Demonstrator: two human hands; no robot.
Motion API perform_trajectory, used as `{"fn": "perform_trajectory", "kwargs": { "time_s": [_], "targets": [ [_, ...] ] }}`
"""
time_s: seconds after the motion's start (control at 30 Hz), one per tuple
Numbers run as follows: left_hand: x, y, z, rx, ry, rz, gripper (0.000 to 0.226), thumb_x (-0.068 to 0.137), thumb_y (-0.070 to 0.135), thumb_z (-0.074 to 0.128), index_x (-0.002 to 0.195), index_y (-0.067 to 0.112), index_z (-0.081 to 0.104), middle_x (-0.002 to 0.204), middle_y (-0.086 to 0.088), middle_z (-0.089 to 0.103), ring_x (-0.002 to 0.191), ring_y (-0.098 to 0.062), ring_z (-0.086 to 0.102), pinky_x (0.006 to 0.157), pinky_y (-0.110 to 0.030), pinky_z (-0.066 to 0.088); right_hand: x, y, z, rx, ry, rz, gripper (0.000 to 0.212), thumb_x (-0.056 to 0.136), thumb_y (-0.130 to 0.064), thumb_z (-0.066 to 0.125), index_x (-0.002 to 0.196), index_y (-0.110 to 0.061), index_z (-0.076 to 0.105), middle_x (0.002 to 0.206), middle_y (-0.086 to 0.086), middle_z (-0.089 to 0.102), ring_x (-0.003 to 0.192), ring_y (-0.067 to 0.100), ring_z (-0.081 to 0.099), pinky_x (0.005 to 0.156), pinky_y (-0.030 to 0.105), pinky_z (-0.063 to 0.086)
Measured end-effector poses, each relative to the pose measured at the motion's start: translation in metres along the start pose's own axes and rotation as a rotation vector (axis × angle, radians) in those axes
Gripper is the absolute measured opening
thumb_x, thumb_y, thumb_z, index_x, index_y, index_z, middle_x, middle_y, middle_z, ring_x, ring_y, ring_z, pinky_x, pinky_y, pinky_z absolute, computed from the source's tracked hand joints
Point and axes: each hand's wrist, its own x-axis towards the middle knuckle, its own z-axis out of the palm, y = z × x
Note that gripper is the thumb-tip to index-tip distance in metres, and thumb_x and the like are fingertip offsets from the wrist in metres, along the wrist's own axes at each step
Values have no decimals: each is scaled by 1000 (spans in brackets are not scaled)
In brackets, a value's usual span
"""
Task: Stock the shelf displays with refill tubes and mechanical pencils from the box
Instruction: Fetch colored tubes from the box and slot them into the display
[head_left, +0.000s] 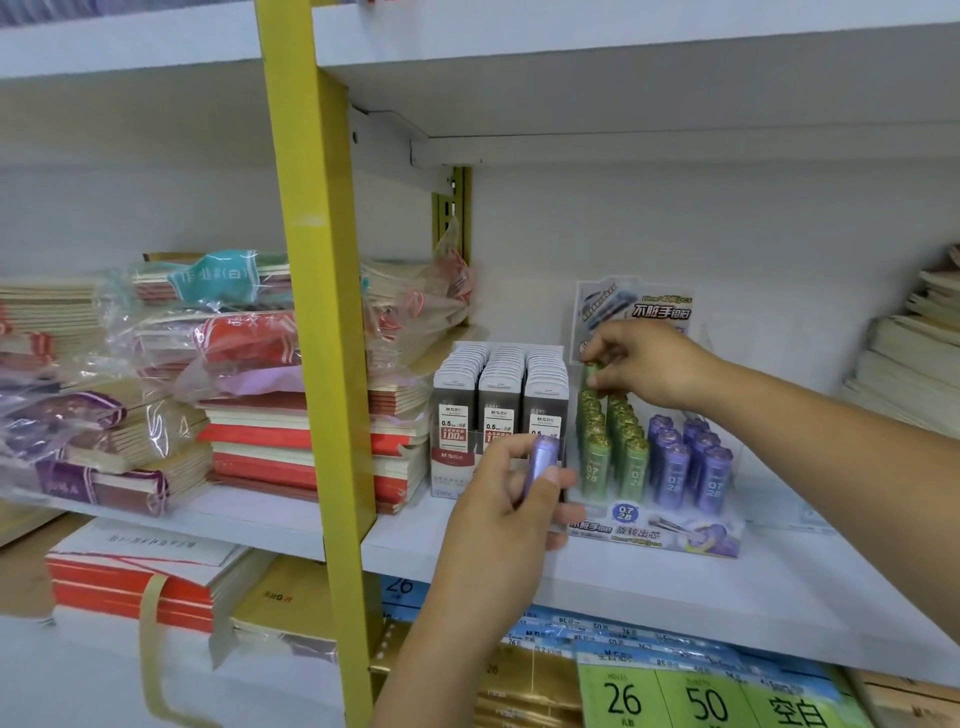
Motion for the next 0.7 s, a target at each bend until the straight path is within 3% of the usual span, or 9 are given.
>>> {"fn": "perform_trajectory", "kwargs": {
  "time_s": [0.13,0.2,0.27,0.33,0.4,0.47,0.53,0.6,0.7],
  "targets": [
    [-1,0,-1,0,-9,3,15,103,23,49,110,35,55,96,13,76,81,-10,74,64,-22,57,3,4,-1,-12,-101,14,15,91,-17,65,105,-19,70,103,0,69,96,17,65,89,35,52],
    [-1,1,-2,-14,-18,3,15,103,24,49,112,35,55,97,11,76,81,-12,74,64,-22,57,3,1,-1,-147,-172,11,12,96,-25,58,98,-22,69,105,1,69,93,17,63,81,30,49],
    [-3,3,-3,-20,-24,9,16,103,25,49,113,36,55,97,11,76,81,-13,74,66,-23,58,1,-4,-2,-263,-217,5,20,99,-31,50,90,-20,65,100,5,68,94,23,62,76,31,44],
    [-4,4,-4,-28,-27,21,19,103,27,50,117,38,56,96,8,76,79,-12,73,65,-23,57,-7,-11,-7,-276,-158,-39,23,101,-31,45,100,-19,65,108,1,65,106,22,59,82,27,41],
    [-5,5,-4,-30,-20,44,22,101,30,53,117,43,59,91,7,75,72,-10,68,62,-22,55,-26,-23,-15,-136,41,-112,25,99,-30,48,114,-23,66,114,-10,65,103,5,59,84,19,40],
    [-6,6,-5,-11,-20,79,25,101,29,54,115,48,61,87,6,72,69,-6,63,61,-20,51,-57,-37,-22,95,123,-175,19,93,-37,54,103,-31,70,95,-21,69,82,-6,61,73,15,47],
    [-8,9,-3,21,-38,112,25,101,26,55,112,47,61,88,6,72,71,-6,62,62,-21,49,-89,-46,-23,256,32,-213,16,85,-42,62,95,-35,72,88,-21,71,79,-4,65,68,14,50],
    [-11,12,3,24,-66,111,17,100,24,56,112,36,60,90,4,73,74,-5,62,62,-21,48,-113,-49,-21,294,-81,-210,17,82,-41,68,99,-39,71,93,-21,71,85,-2,66,75,11,50],
    [-18,14,14,13,-124,63,14,99,19,58,112,25,56,95,3,74,80,-6,67,64,-21,50,-128,-43,-21,325,-63,-187,15,85,-27,69,97,-36,73,89,-16,73,81,-1,66,73,13,51]
  ]
}}
